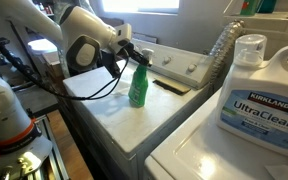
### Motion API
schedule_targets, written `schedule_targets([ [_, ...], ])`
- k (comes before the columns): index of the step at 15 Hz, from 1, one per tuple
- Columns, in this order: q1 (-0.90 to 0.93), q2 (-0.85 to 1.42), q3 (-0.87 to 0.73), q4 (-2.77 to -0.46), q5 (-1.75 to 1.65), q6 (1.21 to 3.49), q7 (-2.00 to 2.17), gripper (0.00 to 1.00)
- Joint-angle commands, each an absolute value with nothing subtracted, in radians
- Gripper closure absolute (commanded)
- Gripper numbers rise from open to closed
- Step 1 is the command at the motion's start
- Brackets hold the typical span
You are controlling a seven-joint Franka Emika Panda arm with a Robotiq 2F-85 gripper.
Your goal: Set the green bottle upright on the table
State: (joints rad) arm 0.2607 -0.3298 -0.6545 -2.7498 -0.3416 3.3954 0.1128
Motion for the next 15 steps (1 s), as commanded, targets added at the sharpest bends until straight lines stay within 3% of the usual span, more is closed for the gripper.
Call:
schedule_targets([
  [1,0.385,-0.393,-0.841,-2.748,-0.454,3.400,0.099,0.77],
  [8,0.476,-0.454,-1.002,-2.755,-0.611,3.398,0.053,0.77],
  [9,0.483,-0.462,-1.016,-2.754,-0.627,3.386,0.052,0.27],
  [10,0.481,-0.473,-1.023,-2.749,-0.639,3.354,0.056,0.27],
  [13,0.447,-0.497,-1.000,-2.747,-0.645,3.250,0.066,0.06],
  [15,0.428,-0.521,-0.981,-2.751,-0.636,3.168,0.057,0.00],
])
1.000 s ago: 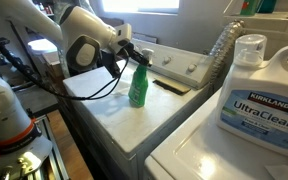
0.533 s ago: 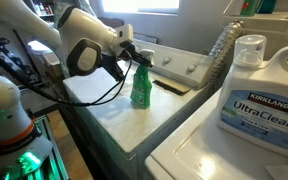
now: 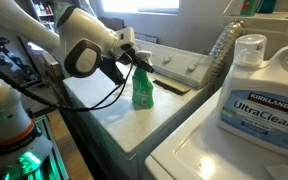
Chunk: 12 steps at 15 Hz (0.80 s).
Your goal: Set the green bottle upright on the table
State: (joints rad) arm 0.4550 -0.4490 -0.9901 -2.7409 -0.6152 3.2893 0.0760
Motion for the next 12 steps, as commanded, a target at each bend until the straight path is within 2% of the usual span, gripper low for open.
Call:
schedule_targets([
  [1,0.430,-0.531,-0.977,-2.746,-0.631,3.118,0.055,0.00],
  [8,0.273,-0.537,-0.696,-2.685,-0.174,2.749,-0.200,0.00],
  [12,0.053,-0.475,-0.459,-2.588,-0.111,2.527,-0.135,0.00],
])
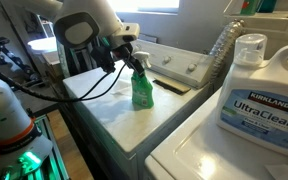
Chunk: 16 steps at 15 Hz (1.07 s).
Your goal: Set the green bottle upright on the table
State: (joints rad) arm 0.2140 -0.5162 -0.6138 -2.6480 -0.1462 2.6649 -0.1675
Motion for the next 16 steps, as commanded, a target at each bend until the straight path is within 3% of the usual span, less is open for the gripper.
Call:
schedule_targets([
  [1,-0.025,-0.462,-0.382,-2.570,-0.134,2.495,-0.079,0.00],
  [6,-0.191,-0.490,-0.180,-2.438,-0.171,2.213,0.046,0.00],
  [16,-0.238,-0.468,-0.094,-2.153,-0.196,1.848,0.239,0.00],
])
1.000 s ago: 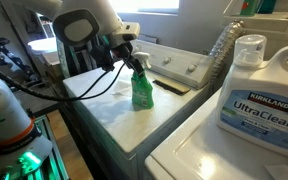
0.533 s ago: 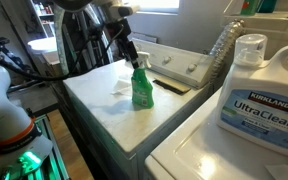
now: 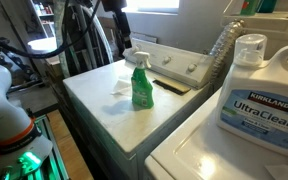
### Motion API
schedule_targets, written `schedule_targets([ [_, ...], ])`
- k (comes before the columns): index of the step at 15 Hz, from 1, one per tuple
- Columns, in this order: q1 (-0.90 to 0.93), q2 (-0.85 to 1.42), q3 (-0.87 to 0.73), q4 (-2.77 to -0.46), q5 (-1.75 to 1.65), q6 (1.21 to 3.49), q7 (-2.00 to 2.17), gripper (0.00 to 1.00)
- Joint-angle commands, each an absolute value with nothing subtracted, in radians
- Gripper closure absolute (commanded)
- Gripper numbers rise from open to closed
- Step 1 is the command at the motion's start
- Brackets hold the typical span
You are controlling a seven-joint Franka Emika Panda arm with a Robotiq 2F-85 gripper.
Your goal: Set the green bottle upright on the table
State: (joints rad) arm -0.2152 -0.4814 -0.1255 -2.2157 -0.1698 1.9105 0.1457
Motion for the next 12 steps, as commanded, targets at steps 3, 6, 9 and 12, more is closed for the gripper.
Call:
schedule_targets([
  [3,-0.248,-0.465,-0.064,-2.106,-0.218,1.825,0.342,0.00],
  [6,-0.245,-0.479,-0.047,-2.100,-0.243,1.904,0.414,0.00],
  [9,-0.233,-0.477,-0.050,-2.092,-0.231,1.902,0.393,0.00],
  [12,-0.233,-0.477,-0.047,-2.090,-0.232,1.907,0.398,0.00],
])
